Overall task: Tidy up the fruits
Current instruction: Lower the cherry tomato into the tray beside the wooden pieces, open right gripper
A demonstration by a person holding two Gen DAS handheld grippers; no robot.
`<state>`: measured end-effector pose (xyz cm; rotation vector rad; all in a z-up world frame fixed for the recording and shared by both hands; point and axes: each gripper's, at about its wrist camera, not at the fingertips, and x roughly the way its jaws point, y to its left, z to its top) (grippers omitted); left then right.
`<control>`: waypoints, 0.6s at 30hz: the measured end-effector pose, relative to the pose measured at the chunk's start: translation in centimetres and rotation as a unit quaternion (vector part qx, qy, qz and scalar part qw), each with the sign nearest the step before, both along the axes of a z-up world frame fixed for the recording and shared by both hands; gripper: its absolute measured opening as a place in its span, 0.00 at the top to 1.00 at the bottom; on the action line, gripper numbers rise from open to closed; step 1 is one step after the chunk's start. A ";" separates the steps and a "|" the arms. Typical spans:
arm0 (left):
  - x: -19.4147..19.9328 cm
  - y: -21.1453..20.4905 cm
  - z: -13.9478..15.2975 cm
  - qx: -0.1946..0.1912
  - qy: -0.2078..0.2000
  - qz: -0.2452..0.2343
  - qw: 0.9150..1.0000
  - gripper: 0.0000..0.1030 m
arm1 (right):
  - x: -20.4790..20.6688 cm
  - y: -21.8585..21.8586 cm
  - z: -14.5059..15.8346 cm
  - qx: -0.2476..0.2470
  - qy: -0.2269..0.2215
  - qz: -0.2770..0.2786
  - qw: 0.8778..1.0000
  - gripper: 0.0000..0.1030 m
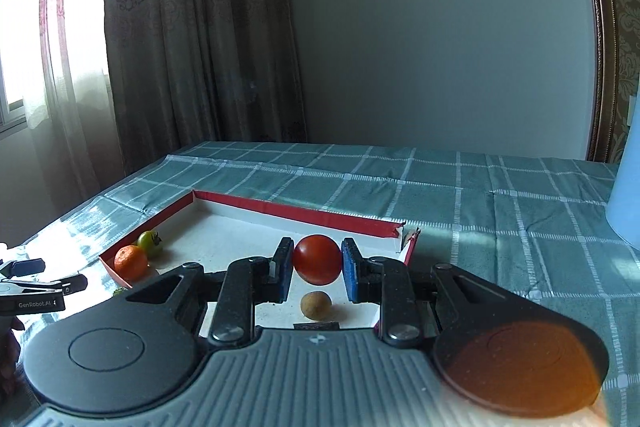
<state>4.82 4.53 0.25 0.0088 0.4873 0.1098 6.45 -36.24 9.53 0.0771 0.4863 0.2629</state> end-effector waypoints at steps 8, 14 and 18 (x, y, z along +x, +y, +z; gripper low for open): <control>-0.1 0.0 0.1 -0.004 -0.004 -0.003 1.000 0.08 | 2.2 0.1 -2.8 -0.001 0.054 0.007 0.999 0.76; -0.1 0.1 0.1 -0.004 -0.004 -0.003 1.000 0.08 | 3.4 1.2 -4.3 -0.021 0.077 0.008 0.997 0.76; -0.1 0.1 0.1 -0.004 -0.004 -0.003 1.000 0.08 | 4.0 1.7 -5.5 -0.044 0.087 0.003 0.995 0.76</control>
